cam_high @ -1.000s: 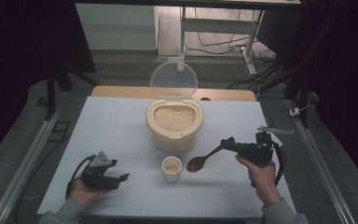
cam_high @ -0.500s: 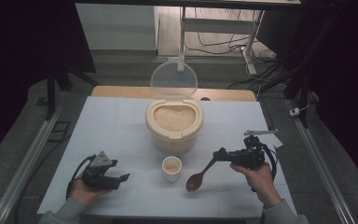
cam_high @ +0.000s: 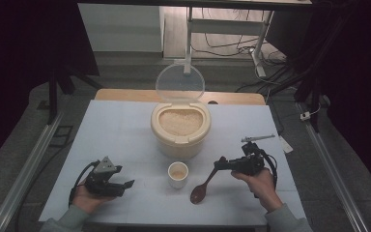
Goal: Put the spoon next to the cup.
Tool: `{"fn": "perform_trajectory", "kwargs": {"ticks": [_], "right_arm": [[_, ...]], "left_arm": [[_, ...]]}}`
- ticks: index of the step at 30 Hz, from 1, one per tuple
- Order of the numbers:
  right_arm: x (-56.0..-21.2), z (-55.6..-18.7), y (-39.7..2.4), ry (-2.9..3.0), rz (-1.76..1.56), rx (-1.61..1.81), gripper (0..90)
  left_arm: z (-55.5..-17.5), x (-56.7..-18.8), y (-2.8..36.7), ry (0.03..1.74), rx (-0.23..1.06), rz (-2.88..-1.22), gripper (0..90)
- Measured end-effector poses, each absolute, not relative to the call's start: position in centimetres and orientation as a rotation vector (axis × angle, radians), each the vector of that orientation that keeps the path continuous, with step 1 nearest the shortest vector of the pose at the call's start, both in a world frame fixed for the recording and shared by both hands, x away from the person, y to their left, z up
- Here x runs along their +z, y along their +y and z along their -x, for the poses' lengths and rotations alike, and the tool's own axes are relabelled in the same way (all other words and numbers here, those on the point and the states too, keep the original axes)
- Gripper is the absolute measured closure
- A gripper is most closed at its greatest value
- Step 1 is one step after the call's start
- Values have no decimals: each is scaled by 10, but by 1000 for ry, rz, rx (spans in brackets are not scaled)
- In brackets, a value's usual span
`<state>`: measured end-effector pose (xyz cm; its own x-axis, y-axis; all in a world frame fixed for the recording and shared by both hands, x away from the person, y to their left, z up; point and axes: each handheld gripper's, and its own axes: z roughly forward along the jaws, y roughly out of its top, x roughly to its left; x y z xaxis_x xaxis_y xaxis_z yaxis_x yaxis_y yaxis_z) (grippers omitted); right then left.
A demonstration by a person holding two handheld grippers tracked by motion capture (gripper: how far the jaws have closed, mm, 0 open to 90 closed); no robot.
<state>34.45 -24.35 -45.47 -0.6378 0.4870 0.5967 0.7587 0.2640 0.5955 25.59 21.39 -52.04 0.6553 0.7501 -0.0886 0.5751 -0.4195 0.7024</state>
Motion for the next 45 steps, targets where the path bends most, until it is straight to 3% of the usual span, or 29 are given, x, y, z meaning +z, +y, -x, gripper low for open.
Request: {"fn": "perform_trajectory", "kwargs": {"ticks": [45], "right_arm": [[-522,-380,-232,-2345,1462,-1387,604]], "left_arm": [[-256,-522,213,1023,306,-2156,251]]}}
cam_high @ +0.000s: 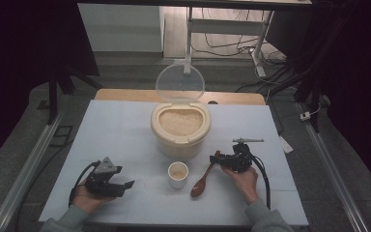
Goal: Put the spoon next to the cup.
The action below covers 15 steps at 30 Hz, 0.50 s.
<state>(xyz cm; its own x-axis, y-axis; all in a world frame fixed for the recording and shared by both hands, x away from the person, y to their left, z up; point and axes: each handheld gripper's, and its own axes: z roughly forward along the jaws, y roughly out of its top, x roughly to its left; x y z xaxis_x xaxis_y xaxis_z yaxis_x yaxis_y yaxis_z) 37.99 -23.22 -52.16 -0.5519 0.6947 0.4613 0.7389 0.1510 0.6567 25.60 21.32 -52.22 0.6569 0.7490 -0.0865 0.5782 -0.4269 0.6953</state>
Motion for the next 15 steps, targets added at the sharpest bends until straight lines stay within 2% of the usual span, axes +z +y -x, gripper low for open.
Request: {"fn": "perform_trajectory", "kwargs": {"ticks": [15], "right_arm": [[-525,-380,-226,-2506,1502,-1318,498]], "left_arm": [[-256,-523,213,1023,302,-2160,250]]}}
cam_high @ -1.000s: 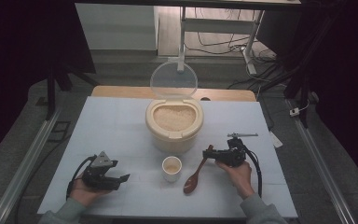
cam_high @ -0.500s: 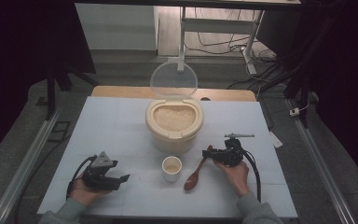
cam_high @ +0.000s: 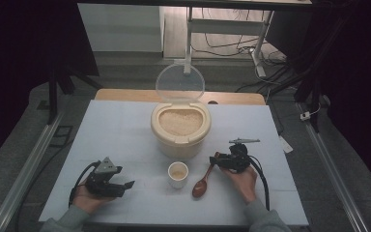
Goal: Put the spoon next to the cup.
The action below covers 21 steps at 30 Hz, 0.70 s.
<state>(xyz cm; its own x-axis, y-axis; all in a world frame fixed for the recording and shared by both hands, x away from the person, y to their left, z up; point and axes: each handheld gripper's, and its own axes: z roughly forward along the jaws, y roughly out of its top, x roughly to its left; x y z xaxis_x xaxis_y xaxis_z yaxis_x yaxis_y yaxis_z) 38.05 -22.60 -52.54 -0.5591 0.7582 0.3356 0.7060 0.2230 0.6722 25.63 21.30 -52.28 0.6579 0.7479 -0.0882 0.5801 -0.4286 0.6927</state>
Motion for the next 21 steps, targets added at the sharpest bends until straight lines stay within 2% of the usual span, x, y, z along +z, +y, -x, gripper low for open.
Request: {"fn": "perform_trajectory", "kwargs": {"ticks": [3,9,21], "right_arm": [[-525,-380,-225,2402,-1436,1258,479],[-521,-379,-228,2337,-1417,1265,371],[-502,-356,-248,2349,-1187,1343,408]], "left_arm": [[-256,-523,213,1023,303,-2161,250],[-256,-523,214,1023,306,-2158,250],[-255,-521,214,1023,308,-2147,250]]}}
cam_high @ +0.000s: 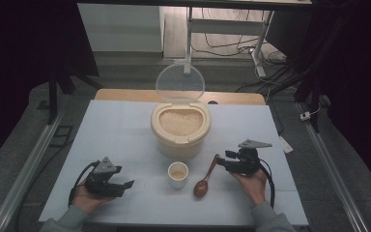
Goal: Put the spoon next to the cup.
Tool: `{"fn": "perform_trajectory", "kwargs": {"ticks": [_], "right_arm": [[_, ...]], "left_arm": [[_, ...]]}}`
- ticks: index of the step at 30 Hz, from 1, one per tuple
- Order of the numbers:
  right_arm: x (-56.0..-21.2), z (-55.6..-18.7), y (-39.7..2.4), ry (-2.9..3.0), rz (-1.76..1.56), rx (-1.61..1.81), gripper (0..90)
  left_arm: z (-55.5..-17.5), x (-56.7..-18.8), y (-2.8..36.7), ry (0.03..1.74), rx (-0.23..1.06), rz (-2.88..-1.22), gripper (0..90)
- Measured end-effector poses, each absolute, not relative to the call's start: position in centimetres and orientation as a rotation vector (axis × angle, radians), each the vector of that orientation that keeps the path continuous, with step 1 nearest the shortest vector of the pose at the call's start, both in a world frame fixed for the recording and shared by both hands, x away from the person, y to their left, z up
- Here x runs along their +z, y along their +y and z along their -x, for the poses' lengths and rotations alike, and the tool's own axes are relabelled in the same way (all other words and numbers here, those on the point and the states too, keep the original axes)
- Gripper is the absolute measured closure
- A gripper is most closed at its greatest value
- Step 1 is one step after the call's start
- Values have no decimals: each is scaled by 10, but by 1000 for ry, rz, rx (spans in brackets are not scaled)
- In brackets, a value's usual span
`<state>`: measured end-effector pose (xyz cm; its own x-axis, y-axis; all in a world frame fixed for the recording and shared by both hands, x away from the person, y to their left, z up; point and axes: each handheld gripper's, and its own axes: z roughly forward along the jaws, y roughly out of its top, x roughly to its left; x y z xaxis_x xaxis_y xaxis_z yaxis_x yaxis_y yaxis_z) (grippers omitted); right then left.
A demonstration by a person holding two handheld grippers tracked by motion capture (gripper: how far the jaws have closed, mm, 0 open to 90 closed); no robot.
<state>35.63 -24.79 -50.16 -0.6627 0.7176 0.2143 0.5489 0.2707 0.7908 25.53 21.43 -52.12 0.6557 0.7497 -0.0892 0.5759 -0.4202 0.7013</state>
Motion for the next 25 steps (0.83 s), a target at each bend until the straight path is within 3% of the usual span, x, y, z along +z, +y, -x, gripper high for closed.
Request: {"fn": "perform_trajectory", "kwargs": {"ticks": [16,25], "right_arm": [[-492,-314,-286,2343,-984,1371,411],[-495,-308,-296,2352,-948,1344,411]], "left_arm": [[-254,-519,216,1022,319,-2124,250],[-254,-518,219,1027,319,-2108,248]]}}
